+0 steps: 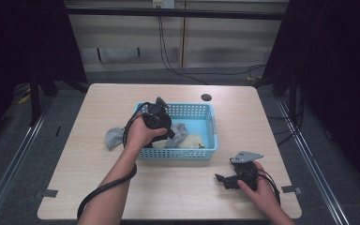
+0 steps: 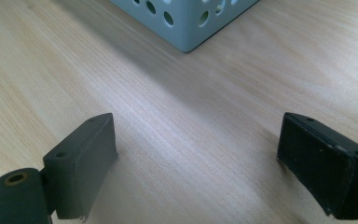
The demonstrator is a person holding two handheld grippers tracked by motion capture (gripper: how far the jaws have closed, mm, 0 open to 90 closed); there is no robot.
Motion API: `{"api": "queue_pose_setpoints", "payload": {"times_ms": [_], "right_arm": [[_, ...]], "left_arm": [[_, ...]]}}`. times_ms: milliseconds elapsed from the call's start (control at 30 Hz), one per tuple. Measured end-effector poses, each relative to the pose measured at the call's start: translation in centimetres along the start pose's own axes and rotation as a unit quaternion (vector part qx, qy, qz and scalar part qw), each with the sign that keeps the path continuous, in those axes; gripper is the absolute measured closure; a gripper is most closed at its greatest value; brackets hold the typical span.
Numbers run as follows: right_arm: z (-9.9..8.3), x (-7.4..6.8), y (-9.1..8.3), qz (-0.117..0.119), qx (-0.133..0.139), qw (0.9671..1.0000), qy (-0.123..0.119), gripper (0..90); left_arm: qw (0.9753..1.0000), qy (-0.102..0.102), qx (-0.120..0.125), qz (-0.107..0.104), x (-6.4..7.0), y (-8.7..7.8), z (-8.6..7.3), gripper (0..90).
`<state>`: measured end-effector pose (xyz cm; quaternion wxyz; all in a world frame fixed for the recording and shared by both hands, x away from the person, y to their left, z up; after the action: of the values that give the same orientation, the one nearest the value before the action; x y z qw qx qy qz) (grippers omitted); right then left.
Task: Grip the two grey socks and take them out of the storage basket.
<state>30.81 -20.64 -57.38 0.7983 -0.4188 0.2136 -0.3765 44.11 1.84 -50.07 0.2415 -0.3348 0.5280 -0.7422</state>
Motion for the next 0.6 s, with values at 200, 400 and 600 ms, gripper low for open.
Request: {"api": "queue_pose_setpoints", "payload": {"times_ms": [200,400,600], "right_arm": [[0.0,0.0,0.0,0.0,0.0,1.0,0.0,11.0],[0.0,0.0,0.0,0.0,0.0,1.0,0.0,11.0],[0.0,0.0,0.0,0.0,0.0,1.0,0.0,11.0]], "left_arm": [[1.0,0.001,-0.001,-0.004,0.5,0.9,0.4,31.1],[0.9999,0.002,-0.004,-0.01,0.8,1.6,0.5,31.7],[0.9998,-0.003,-0.005,-0.019,1.2,2.3,0.7,32.5]]}}
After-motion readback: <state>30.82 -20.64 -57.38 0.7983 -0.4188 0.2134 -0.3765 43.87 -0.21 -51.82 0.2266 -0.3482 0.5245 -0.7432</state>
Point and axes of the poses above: each handheld gripper's, and its own axes: y roughly forward along the jaws, z roughly out of its top, x roughly to its right, the point moved 9 cm from there along y, roughly forward along the jaws, and after that the axes turned 12 degrees about -x, right-handed, at the moved point
